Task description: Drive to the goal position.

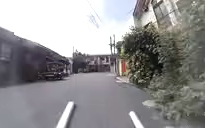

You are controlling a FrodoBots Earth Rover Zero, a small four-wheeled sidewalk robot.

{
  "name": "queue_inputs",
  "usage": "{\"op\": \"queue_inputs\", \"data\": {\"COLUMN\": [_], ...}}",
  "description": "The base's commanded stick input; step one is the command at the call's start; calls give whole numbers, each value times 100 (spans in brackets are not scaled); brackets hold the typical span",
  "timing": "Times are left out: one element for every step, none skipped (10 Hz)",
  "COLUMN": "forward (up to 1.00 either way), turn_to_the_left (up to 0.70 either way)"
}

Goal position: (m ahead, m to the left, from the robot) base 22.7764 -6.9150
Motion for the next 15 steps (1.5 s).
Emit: {"op": "queue_inputs", "data": {"forward": [100,100,100,100,100,100,100,100,100,100,100,100,100,100,100], "turn_to_the_left": [0,0,0,0,0,0,0,0,0,0,0,0,0,0,0]}}
